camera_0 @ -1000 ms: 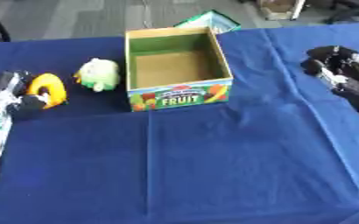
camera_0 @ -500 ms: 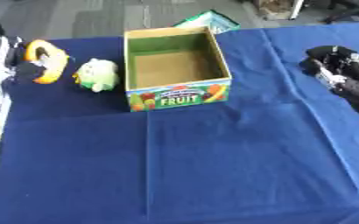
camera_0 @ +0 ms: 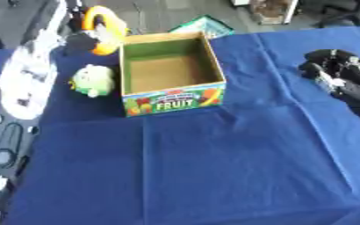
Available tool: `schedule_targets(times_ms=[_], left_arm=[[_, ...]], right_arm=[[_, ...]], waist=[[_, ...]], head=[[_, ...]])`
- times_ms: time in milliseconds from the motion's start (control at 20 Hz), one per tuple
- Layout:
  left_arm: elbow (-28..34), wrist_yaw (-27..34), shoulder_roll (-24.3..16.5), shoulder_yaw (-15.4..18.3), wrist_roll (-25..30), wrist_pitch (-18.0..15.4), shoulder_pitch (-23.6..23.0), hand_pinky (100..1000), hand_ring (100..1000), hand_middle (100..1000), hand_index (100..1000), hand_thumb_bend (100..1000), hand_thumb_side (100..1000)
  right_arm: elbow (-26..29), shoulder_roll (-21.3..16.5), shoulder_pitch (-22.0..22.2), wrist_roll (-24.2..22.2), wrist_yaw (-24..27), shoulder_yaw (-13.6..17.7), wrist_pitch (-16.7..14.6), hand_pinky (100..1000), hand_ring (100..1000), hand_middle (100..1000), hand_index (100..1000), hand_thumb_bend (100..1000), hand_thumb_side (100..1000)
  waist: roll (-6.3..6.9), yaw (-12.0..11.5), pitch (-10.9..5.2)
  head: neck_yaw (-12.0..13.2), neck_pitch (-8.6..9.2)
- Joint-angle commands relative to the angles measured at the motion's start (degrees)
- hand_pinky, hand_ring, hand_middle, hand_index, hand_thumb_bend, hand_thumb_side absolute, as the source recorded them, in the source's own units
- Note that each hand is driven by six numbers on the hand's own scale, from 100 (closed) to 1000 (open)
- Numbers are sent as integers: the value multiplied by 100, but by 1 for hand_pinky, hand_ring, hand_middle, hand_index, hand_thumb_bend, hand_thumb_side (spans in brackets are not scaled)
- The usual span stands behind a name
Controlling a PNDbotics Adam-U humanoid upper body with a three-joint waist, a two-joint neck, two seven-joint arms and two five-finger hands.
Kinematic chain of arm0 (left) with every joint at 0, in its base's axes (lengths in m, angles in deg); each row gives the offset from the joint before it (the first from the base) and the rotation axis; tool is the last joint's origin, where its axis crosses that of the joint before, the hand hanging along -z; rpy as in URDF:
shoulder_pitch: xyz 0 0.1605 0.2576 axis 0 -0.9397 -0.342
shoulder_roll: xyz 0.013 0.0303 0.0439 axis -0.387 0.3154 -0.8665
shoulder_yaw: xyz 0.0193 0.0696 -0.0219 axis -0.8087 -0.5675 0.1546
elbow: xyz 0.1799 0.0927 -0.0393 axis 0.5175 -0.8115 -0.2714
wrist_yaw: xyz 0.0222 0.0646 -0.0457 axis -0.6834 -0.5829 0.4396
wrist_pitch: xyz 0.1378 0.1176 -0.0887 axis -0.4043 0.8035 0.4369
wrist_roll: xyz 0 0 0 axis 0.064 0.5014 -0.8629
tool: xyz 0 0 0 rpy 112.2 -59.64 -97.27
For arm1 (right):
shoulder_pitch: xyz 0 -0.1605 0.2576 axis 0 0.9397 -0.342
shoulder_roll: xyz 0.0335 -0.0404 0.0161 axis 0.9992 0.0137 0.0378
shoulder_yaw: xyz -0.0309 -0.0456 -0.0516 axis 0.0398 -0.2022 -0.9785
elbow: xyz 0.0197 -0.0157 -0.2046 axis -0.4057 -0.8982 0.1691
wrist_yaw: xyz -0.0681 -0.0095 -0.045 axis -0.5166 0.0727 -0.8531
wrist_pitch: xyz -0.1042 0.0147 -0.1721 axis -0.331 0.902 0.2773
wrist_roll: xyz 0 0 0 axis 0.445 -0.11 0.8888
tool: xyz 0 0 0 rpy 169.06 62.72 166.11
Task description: Pick up objects on the table and place them in the box.
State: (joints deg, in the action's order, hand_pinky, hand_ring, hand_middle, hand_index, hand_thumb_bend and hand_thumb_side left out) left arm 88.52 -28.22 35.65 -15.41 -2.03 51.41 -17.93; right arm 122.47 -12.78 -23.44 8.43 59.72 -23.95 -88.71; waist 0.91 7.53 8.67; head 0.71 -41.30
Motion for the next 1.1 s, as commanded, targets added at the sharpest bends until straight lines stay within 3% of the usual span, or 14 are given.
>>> schedule_targets(times_ms=[50,200,250,300,400,550,600,750,900,1050,1100], left_arm=[[-341,-334,232,-50,-141,-142,244,653,367,286,588,100,236],[-703,-722,428,-61,-248,-182,288,699,507,448,724,100,130],[-777,-828,462,-70,-258,-194,287,726,560,505,768,171,106],[-821,-923,477,-85,-265,-216,276,740,597,542,789,232,145],[-846,-1062,477,-105,-283,-274,240,779,677,624,823,376,323],[-787,-1079,429,-105,-317,-348,173,794,710,669,833,446,424],[-726,-1008,384,-112,-300,-385,138,808,735,702,842,498,496],[-392,-601,183,-116,-132,-450,15,818,747,737,853,511,561],[43,-138,-89,-29,91,-404,-111,822,746,741,860,492,562],[412,203,-413,143,301,-261,-260,820,734,726,853,404,474],[482,254,-509,203,415,-242,-308,819,732,721,845,308,367]], right_arm=[[52,-64,-131,-55,-6,-16,-21,764,769,612,748,286,365],[46,-49,-155,-75,-9,-32,-24,764,769,612,748,286,364],[44,-47,-154,-75,-11,-32,-23,764,769,612,748,287,364],[44,-47,-149,-76,-13,-31,-23,764,769,612,748,287,365],[42,-56,-132,-72,-17,-21,-23,764,769,612,748,287,364],[43,-61,-106,-55,-18,-1,-21,764,769,612,748,287,364],[44,-61,-94,-52,-19,4,-19,764,769,612,748,287,364],[41,-74,-53,-31,-23,29,-11,764,769,612,747,287,363],[41,-77,-30,-25,-26,36,-10,764,769,612,747,286,363],[38,-99,-8,-21,-29,45,-10,764,769,612,747,286,363],[34,-106,-1,-15,-31,50,-10,764,769,612,747,286,363]], waist=[[-31,53,-85],[-32,118,-64],[-32,125,-57],[-31,123,-50],[-27,106,-41],[-19,71,-38],[-16,49,-39],[-11,-19,-46],[-5,-79,-57],[-1,-126,-60],[2,-140,-59]], head=[[51,96],[62,108],[58,109],[52,110],[26,108],[-8,105],[-28,104],[-84,93],[-163,76],[-233,60],[-241,58]])
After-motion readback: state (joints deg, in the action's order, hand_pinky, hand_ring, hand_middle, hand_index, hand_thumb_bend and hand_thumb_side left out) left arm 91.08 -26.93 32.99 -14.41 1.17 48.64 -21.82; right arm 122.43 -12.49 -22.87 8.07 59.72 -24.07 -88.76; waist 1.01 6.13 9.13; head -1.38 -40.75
